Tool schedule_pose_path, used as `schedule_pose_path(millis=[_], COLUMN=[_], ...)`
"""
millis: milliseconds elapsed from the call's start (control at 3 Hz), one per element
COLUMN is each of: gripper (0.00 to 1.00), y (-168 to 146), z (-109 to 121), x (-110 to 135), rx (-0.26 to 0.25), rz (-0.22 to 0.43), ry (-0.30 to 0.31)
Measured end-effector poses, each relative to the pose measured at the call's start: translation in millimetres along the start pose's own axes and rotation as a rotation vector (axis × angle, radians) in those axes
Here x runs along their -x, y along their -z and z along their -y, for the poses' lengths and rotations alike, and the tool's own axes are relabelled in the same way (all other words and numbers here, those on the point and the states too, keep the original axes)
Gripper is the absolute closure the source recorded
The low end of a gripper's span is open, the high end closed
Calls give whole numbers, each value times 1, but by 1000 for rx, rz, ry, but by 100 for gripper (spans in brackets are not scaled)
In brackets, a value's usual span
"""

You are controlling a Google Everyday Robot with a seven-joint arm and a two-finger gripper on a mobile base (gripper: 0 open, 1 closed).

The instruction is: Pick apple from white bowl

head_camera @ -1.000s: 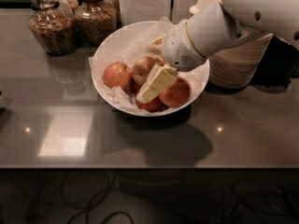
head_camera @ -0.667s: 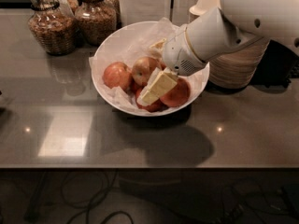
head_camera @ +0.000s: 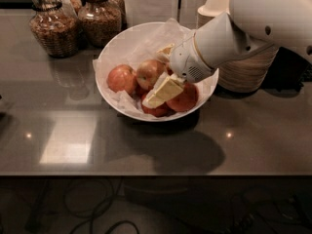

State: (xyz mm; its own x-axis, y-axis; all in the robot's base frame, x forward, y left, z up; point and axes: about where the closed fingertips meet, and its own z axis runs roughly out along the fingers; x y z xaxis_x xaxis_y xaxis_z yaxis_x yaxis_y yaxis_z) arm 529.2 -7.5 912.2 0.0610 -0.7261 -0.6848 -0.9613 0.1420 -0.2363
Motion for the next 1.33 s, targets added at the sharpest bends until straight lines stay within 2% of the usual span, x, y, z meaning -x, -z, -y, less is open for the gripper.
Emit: schedule_pose_path(millis=[667, 1000, 1333], gripper=[81, 100, 100], y=[0, 0, 0], z=[0, 0, 0], x=[0, 0, 1], rx=[0, 0, 0], rz=[0, 0, 1], ry=[0, 0, 0])
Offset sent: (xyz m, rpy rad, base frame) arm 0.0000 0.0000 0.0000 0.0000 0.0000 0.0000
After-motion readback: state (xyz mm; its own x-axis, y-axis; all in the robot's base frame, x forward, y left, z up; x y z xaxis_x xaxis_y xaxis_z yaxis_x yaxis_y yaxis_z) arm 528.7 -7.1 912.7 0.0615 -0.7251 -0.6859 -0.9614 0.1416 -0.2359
